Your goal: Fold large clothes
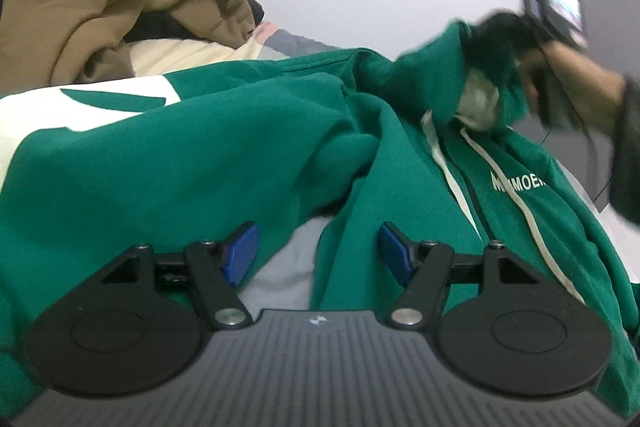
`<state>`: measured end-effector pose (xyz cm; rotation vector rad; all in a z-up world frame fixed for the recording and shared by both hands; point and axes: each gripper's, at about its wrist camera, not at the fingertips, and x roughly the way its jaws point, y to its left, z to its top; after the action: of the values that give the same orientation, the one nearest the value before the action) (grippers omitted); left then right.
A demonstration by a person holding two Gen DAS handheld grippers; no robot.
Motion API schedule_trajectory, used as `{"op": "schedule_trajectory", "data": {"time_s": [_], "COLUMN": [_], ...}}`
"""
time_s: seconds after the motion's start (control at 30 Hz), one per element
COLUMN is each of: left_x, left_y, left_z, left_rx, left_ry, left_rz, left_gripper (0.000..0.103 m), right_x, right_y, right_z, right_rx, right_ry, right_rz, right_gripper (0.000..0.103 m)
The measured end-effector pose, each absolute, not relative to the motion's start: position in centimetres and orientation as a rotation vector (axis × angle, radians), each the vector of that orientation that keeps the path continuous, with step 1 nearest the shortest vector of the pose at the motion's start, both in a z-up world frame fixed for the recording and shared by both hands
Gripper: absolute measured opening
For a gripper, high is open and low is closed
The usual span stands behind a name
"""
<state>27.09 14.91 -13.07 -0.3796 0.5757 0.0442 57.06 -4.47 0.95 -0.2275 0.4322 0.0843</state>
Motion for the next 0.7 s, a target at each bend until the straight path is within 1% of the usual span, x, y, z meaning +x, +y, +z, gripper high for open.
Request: {"op": "schedule_trajectory", "data": {"time_s": [0.13, 0.27, 0.33, 0.37, 0.4, 0.43, 0.47, 0.6, 0.7], "left_x": [27.8, 28.4, 28.6, 28.7, 28.8, 28.8, 28.8, 28.7, 28.5], "left_y": [14.8, 14.9, 14.9, 15.0, 15.1, 15.2, 15.3, 15.2, 15.0], "left_z": [-13.7, -14.5, -14.7, -14.7, -14.7, -14.8, -14.9, -14.8, -14.5], "left_rx": [-0.401, -0.418, -0.428, -0.434, -0.441, -0.451, -0.456, -0.448, -0.432], "left_ry": [0.572, 0.558, 0.549, 0.545, 0.542, 0.539, 0.539, 0.539, 0.540], "left_rz": [0.032, 0.031, 0.032, 0.030, 0.028, 0.027, 0.026, 0.027, 0.033], "left_gripper": [0.071, 0.072, 0.072, 0.072, 0.072, 0.072, 0.072, 0.072, 0.072], "right_x": [61.6, 64.1, 64.5, 64.6, 64.7, 64.7, 64.5, 62.3, 59.3], "right_y": [-3.7, -3.2, -3.5, -3.9, -4.5, -5.0, -5.5, -7.4, -8.9], "right_z": [2.6, 0.4, -0.8, -1.4, -2.0, -2.5, -3.0, -4.5, -4.5], "right_rx": [-0.167, -0.176, -0.159, -0.130, -0.097, -0.078, -0.068, -0.023, 0.002], "right_ry": [0.332, 0.309, 0.299, 0.304, 0.319, 0.332, 0.338, 0.415, 0.442], "right_rz": [0.058, 0.048, 0.052, 0.055, 0.065, 0.080, 0.088, 0.130, 0.141], "right_gripper": [0.034, 0.034, 0.040, 0.054, 0.065, 0.084, 0.089, 0.089, 0.089]}}
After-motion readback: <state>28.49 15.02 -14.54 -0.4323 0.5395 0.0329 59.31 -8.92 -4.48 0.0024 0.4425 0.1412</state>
